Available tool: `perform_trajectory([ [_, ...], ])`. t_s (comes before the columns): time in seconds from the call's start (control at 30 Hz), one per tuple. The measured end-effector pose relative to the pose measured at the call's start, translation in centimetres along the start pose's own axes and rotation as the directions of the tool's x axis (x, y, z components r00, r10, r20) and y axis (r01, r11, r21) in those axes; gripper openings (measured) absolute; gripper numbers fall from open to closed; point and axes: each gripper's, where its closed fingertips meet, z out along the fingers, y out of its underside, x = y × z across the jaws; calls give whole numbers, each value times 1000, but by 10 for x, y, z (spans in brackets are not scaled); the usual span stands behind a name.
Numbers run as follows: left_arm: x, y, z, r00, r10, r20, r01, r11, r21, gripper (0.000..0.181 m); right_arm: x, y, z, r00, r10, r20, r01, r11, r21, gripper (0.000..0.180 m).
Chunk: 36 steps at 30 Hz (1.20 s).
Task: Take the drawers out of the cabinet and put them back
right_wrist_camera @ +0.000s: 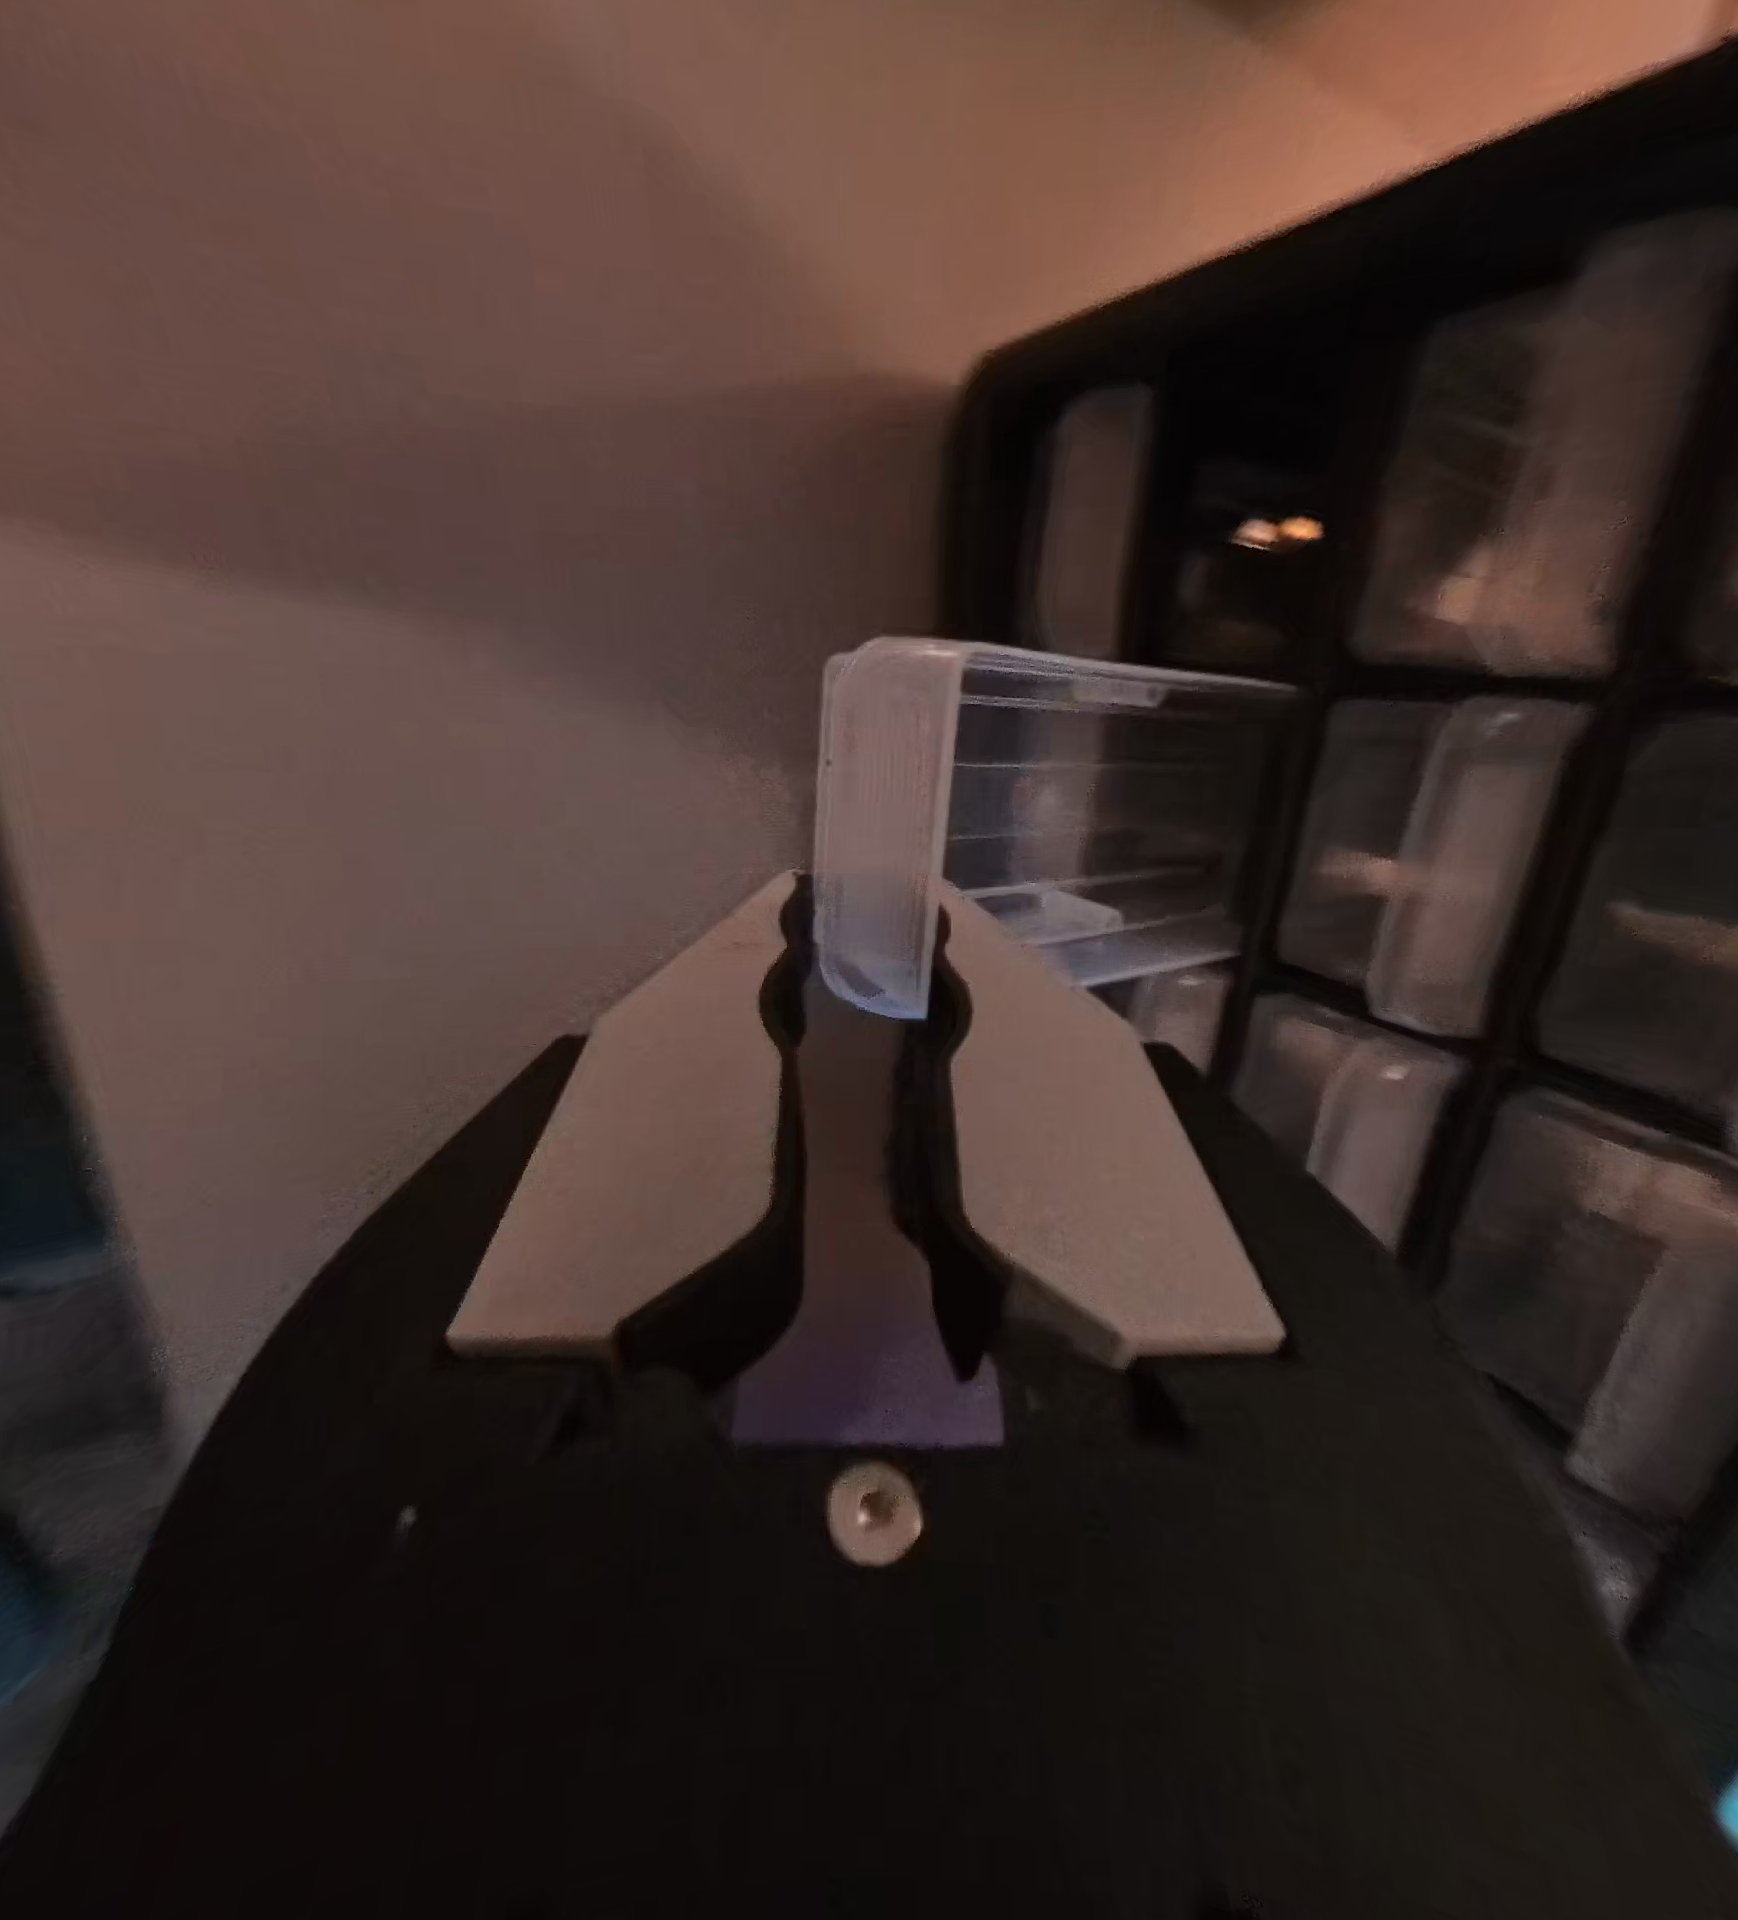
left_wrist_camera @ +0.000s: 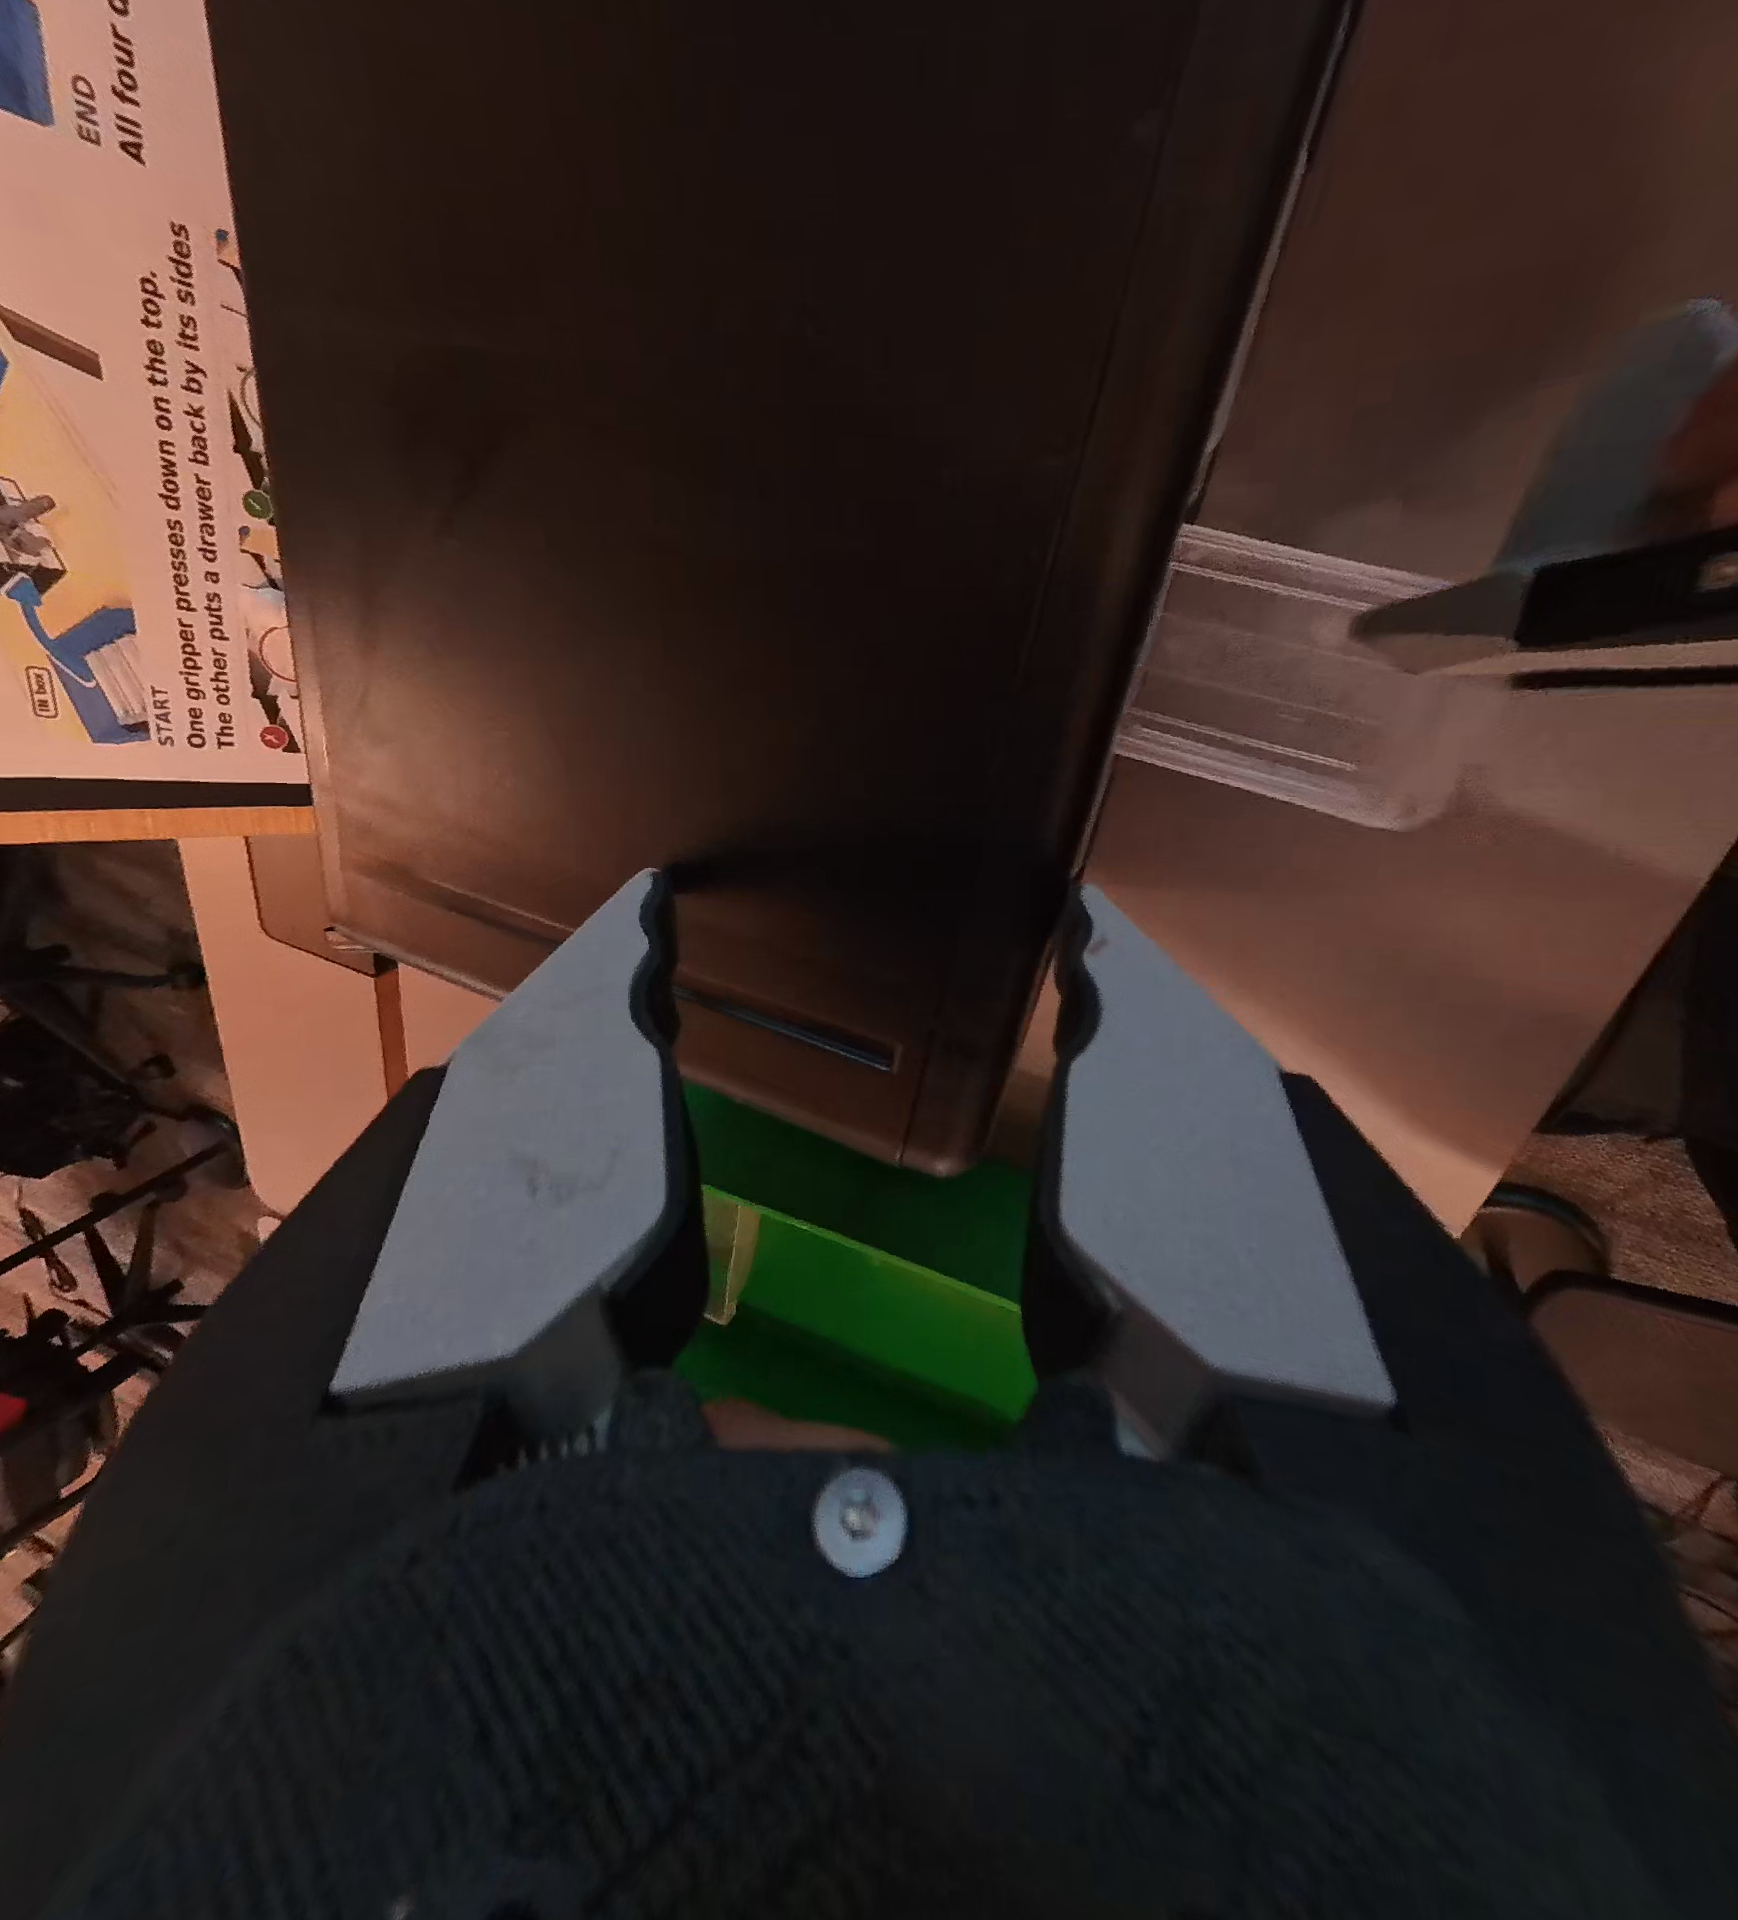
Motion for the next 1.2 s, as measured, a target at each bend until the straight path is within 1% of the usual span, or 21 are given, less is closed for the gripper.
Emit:
perform_trajectory([
  [0.03,0,0,0,1000,0,4,0,1000,-2,72,12,4,7,996,-11,-93,8,1000,-30,20],
  [0.1,0,0,1,1000,3,14,-3,1000,-8,72,39,10,18,961,-10,-276,-5,998,-56,27],
  [0.17,0,0,1,1000,6,26,-5,1000,-16,72,51,13,25,928,43,-370,-60,998,-35,29],
  [0.23,0,0,1,999,5,37,-5,1000,-23,73,53,7,20,898,83,-433,-73,997,39,32],
  [0.27,0,0,2,999,5,41,-4,1000,-26,73,54,2,11,874,102,-475,-64,993,96,25],
  [0.3,0,1,2,999,6,44,-4,1000,-31,73,53,-3,2,857,123,-500,-52,987,153,22],
  [0.33,0,1,2,999,8,46,-7,999,-36,73,51,-7,-6,849,153,-506,-53,977,207,25],
  [0.37,0,1,2,999,11,46,-9,999,-42,73,47,-10,-12,853,194,-485,-70,963,262,25],
  [0.43,0,1,2,999,14,45,-12,999,-51,73,36,-14,-16,885,274,-377,-139,927,348,14],
  [0.5,0,1,2,999,17,48,-14,998,-57,73,34,-15,-18,892,339,-298,-200,889,411,11],
  [0.57,0,1,2,998,18,53,-15,998,-58,73,32,-18,-15,902,372,-218,-246,860,446,7],
  [0.63,0,1,3,998,17,57,-14,998,-57,73,33,-16,-4,903,396,-167,-293,851,436,5],
  [0.7,0,1,3,998,18,64,-14,998,-59,73,42,-10,9,881,446,-160,-351,842,410,0],
  [0.8,0,1,4,996,28,81,-22,997,-72,73,55,-1,25,845,508,-166,-424,826,372,0],
  [0.9,0,2,4,995,35,89,-28,996,-84,73,52,-7,33,833,546,-94,-477,793,379,0],
  [0.97,0,2,4,995,38,91,-30,996,-86,73,49,-10,30,832,544,-107,-463,788,406,0],
  [1.07,0,2,4,995,39,91,-31,996,-83,73,29,-16,19,850,523,-64,-437,768,468,0],
  [1.2,0,2,4,994,39,97,-30,995,-92,73,3,0,12,851,524,-7,-448,734,510,5],
])
